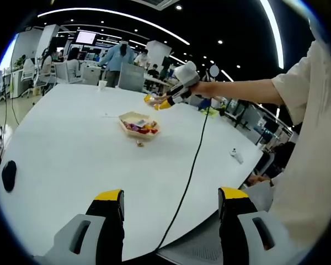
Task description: Place the target food into the container with the food tongs after gripping and lifting it, then release it inside without dropping or visibly crushing the food.
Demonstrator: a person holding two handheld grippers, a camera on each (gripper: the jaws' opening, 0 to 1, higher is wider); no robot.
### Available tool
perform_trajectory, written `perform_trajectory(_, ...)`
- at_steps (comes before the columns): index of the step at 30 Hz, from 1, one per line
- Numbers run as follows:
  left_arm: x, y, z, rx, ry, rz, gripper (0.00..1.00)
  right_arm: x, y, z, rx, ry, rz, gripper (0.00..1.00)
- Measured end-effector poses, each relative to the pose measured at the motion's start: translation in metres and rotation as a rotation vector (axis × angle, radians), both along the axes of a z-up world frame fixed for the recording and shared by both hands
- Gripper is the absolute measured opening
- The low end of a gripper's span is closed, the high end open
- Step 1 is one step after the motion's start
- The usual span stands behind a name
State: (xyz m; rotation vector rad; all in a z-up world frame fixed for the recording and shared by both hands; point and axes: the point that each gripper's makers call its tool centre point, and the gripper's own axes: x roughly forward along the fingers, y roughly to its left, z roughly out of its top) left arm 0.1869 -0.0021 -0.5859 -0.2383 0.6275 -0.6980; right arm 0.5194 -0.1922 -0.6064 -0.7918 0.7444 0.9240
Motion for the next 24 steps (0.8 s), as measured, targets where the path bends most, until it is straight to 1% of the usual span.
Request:
perform_trajectory(6, 0.001, 0.000, 0.000, 0.003, 0.000, -0.005, 0.69, 0.007, -0.007, 0.004, 0.012, -0.008, -0.031, 0.22)
perform_trajectory(7, 0.001, 0.000, 0.000, 0.003, 0.000, -0.003, 0.69, 0.008, -0.007, 0.004, 0.014, -0.007, -0.030, 0.22)
perform_trajectory(9, 0.001, 0.001, -0.001, 0.004, 0.001, -0.002, 0.68, 0.007, -0.004, 0.006, 0.040, 0.003, -0.044, 0.22)
perform_trajectory(14, 0.000, 0.001, -0.001, 0.004, 0.003, 0.002, 0.68, 0.014, -0.007, 0.008, 0.048, -0.001, -0.059, 0.22)
perform_trajectory(24, -0.001, 0.002, -0.002, 0.004, 0.007, 0.004, 0.68, 0.011, -0.009, 0.010, 0.043, -0.009, -0.068, 0.22)
